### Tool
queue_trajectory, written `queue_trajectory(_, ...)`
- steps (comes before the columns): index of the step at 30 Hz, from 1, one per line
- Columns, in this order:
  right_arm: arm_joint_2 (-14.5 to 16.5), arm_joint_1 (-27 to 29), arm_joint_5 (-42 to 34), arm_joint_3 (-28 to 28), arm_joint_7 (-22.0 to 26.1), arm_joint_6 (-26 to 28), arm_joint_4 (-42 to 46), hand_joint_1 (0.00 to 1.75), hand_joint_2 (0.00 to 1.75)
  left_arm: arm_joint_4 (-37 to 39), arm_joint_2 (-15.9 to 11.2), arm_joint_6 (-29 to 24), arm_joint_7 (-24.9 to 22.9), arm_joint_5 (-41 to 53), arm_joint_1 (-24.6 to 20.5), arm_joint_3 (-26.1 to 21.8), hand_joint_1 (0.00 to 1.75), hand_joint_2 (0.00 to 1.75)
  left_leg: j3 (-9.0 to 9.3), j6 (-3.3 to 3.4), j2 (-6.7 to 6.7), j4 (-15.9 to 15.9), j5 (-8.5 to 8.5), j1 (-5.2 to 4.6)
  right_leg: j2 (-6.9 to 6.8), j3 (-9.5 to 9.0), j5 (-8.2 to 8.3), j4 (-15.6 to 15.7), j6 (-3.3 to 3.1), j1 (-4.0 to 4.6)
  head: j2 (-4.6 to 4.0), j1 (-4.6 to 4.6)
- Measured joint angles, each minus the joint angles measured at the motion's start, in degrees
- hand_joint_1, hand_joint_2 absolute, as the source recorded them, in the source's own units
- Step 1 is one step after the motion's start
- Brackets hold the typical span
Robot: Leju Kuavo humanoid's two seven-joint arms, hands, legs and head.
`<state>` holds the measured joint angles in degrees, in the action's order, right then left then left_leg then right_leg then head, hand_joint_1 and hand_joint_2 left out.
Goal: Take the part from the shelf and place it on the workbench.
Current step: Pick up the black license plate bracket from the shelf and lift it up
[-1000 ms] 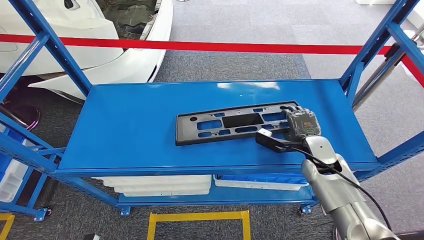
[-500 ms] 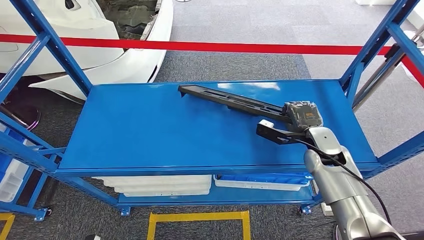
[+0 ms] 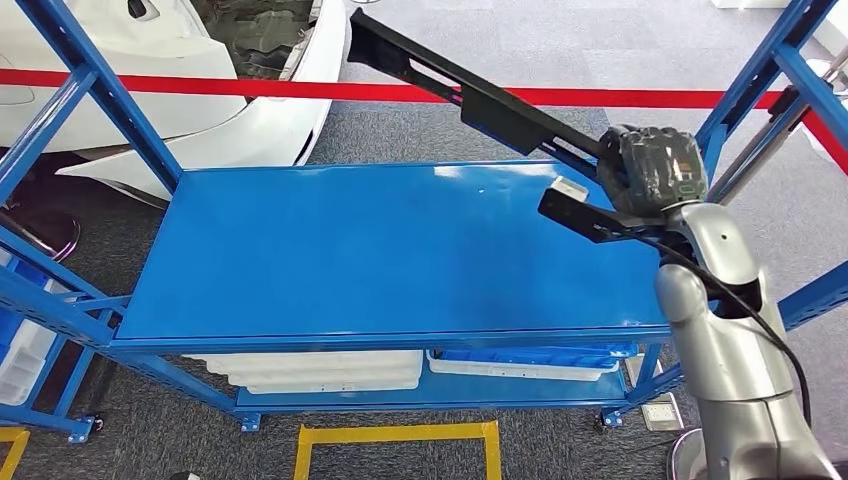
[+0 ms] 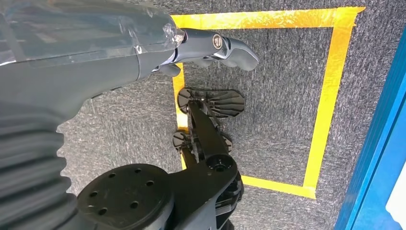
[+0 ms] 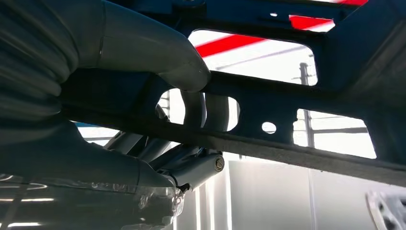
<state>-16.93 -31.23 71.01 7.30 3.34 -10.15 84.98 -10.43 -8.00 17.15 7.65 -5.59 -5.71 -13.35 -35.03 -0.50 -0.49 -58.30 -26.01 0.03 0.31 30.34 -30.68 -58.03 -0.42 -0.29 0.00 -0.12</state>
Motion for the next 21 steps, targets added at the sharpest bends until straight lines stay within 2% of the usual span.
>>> queue_trajectory(3,-0.4,-1.1,-0.5,-0.5,0.0,-0.8,3.2,1.75,1.75,0.0,0.0,0.0,0.0,0.1,0.0,0.0,0.00,1.75,0.00,0.00,0.00,0.0,0.00,0.00,0.00,-0.01,0.00,0.0,0.00,0.01,0.00,0.00)
queue_trajectory(11,-1.2,-4.3,-2.5,-0.6,0.7,-3.2,9.4,1.75,1.75,0.0,0.0,-0.2,0.1,0.7,-0.1,0.0,0.00,1.75,0.00,0.00,0.01,0.0,0.00,0.02,-0.01,-0.01,0.00,0.0,0.00,0.01,0.00,-0.01)
queue_trajectory(21,-1.2,-4.5,-3.8,-0.6,0.4,-2.7,10.6,1.75,1.75,0.0,0.0,-1.3,-0.3,0.3,-0.1,0.0,0.00,1.75,-0.01,0.00,-0.01,0.0,0.00,0.01,-0.01,-0.03,0.00,0.0,0.00,0.01,0.00,0.02)
